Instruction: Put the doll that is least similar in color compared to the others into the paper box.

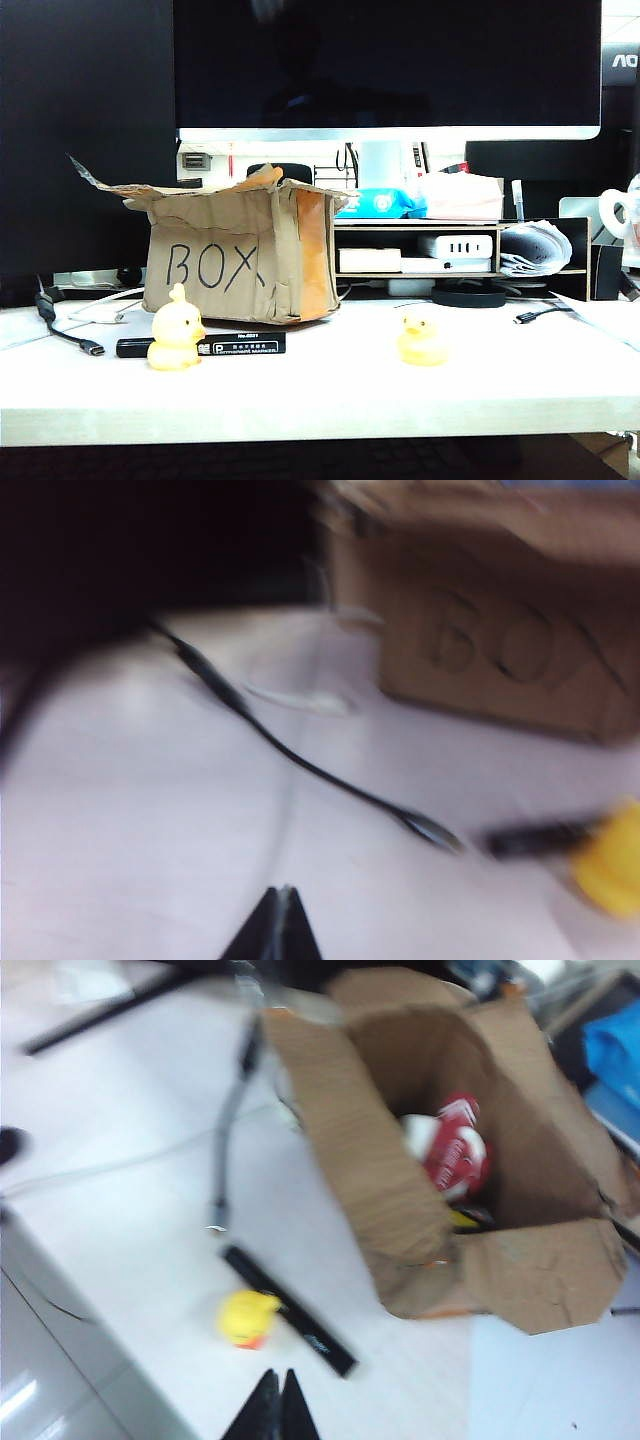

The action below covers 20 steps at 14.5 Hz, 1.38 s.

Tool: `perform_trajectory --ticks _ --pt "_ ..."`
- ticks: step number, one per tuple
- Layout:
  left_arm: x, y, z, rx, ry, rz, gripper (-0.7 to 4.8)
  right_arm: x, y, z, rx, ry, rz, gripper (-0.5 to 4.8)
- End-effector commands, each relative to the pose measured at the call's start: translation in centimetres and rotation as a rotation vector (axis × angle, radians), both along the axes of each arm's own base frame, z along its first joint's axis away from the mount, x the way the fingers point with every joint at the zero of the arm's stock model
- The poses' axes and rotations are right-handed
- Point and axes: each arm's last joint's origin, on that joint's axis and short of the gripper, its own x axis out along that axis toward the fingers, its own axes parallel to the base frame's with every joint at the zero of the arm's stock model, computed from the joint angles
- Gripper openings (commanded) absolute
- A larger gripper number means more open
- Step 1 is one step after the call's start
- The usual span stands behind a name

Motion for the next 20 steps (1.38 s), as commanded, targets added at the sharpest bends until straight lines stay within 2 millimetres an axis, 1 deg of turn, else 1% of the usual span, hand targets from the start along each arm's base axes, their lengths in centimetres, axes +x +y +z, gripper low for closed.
perform_trajectory --ticks 1,2,4,5,8,9,10,12,18,19,20 --pt "-0.3 0.9 0.7 -0.002 -0.085 0.089 -0.05 -3.5 -1.2 0.1 0.041 -0.067 -0.035 -0.02" --pt "-0.4 1.0 1.0 -0.002 -0.106 0.104 -0.05 -5.5 -1.8 -0.3 0.081 -0.083 -0.030 -0.02" --pt "-0.4 1.0 0.8 -0.002 -0.098 0.095 -0.05 -8.4 -2.6 -0.7 0.159 -0.128 0.005 -0.02" --pt "-0.4 1.0 0.9 -0.002 -0.098 0.095 -0.05 -9.7 -2.8 -1.0 0.199 -0.154 -0.006 -0.02" --pt "-0.4 0.9 0.8 -0.002 -0.097 0.090 -0.05 -13.0 -3.8 -1.9 0.223 -0.245 -0.116 -0.02" --pt "-0.4 0.9 0.8 -0.002 -0.097 0.086 -0.05 -14.2 -3.9 -2.2 0.215 -0.276 -0.128 -0.02" --pt "-0.4 0.9 0.8 -0.002 -0.097 0.087 -0.05 -14.9 -4.0 -2.4 0.198 -0.300 -0.140 -0.02" --pt "-0.4 0.9 0.8 -0.002 -0.095 0.088 -0.05 -15.4 -3.8 -2.8 0.156 -0.296 -0.097 -0.01" --pt "-0.4 0.9 0.8 -0.002 -0.095 0.088 -0.05 -15.4 -3.8 -2.9 0.151 -0.297 -0.098 -0.01" --pt "-0.4 0.9 0.8 -0.002 -0.095 0.088 -0.05 -15.3 -3.9 -2.8 0.069 -0.380 -0.108 0.00" --pt "-0.4 0.9 0.8 -0.002 -0.095 0.088 -0.05 -14.6 -4.3 -2.7 0.028 -0.413 -0.150 0.00"
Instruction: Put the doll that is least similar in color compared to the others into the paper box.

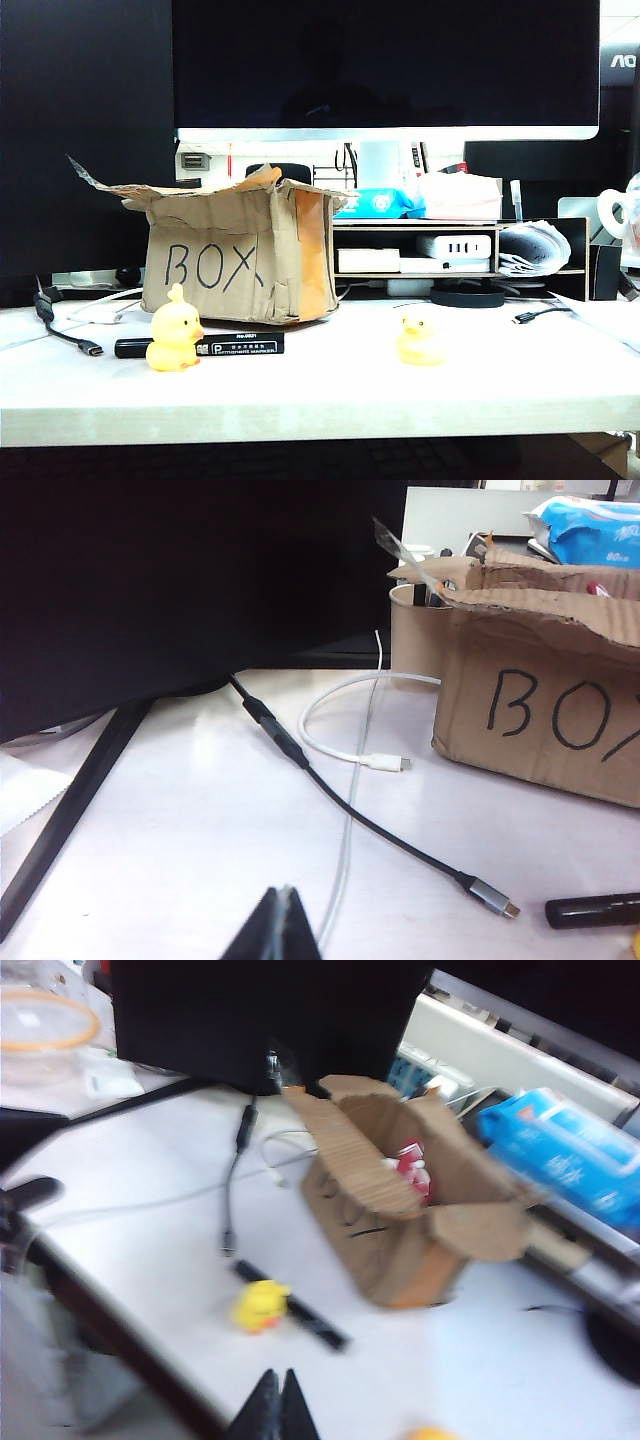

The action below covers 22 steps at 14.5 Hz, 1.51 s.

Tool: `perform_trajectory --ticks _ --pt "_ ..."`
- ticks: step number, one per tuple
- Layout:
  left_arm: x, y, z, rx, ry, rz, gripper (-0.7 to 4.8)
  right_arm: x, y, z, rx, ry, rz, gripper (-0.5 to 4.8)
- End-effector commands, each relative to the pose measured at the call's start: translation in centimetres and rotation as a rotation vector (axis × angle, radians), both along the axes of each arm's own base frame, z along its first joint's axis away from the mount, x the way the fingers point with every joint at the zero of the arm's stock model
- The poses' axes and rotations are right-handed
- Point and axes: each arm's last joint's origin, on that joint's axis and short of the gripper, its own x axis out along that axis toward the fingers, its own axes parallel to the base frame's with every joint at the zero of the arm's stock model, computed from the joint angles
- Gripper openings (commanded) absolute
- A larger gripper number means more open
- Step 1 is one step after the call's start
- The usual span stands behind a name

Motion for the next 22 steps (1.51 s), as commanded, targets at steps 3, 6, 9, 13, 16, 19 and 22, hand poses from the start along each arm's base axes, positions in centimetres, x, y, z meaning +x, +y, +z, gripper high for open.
perform_trajectory --ticks 3,6,9,13,16,19,22 --pt "0.0 0.0 0.1 0.001 -0.008 0.002 -0.05 6.6 -3.4 0.2 -0.186 -0.038 -0.266 0.00" --pt "0.0 0.0 0.1 0.001 -0.008 0.002 -0.05 13.4 -10.5 0.1 0.099 0.198 -0.277 0.00" --pt "0.0 0.0 0.1 0.001 -0.007 0.003 -0.05 15.4 -17.8 -0.5 0.305 0.033 -0.513 0.00" --pt "0.0 0.0 0.1 0.001 -0.008 0.002 -0.05 14.6 -21.7 -4.0 0.361 -0.174 -0.782 0.00" --pt "0.0 0.0 0.1 0.001 -0.007 0.002 -0.05 12.8 -21.8 -9.1 0.374 -0.209 -0.787 0.00" --pt "0.0 0.0 0.1 0.001 -0.007 0.003 -0.05 10.2 -21.6 -13.5 0.390 -0.234 -0.755 0.00" --pt "0.0 0.0 0.1 0.001 -0.007 0.002 -0.05 9.1 -21.6 -15.6 0.408 -0.281 -0.746 0.00"
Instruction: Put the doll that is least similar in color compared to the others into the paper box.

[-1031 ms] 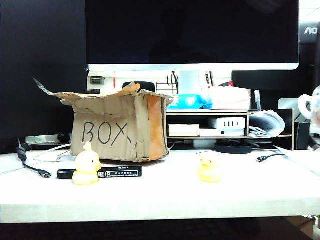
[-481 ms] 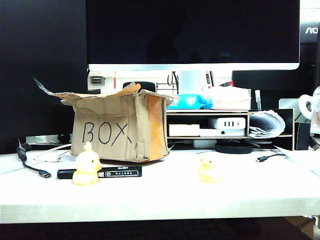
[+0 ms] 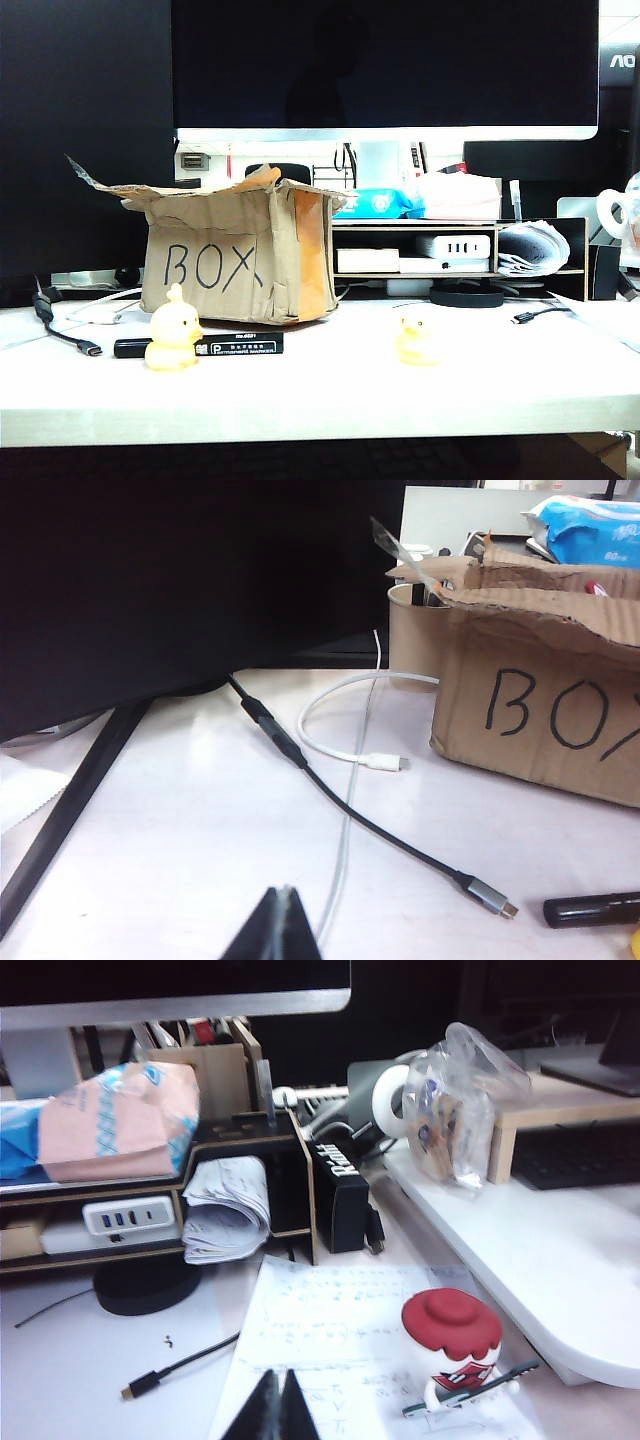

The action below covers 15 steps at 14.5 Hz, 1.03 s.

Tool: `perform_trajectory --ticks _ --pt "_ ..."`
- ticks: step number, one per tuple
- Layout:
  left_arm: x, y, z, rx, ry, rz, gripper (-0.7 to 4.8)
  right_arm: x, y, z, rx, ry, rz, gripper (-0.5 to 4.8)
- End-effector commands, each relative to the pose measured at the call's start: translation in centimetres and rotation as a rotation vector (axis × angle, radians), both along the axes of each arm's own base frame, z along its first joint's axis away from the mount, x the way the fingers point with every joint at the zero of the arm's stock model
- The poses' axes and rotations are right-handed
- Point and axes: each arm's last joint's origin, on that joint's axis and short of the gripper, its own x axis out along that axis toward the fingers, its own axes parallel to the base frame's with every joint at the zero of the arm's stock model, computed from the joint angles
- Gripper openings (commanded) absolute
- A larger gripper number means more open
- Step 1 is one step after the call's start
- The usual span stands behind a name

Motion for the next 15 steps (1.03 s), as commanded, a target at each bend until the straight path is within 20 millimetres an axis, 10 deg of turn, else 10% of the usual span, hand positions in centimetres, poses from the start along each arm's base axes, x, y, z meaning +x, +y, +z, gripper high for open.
perform_trajectory --ticks 1,15 --pt "-0.01 0.02 0.13 0.000 -0.008 0.002 -0.05 -0.81 0.03 -1.25 0.003 -0.047 0.003 0.00" --pt "-0.01 0.02 0.13 0.001 -0.008 0.002 -0.05 -1.48 0.72 -2.21 -0.005 0.025 0.112 0.00"
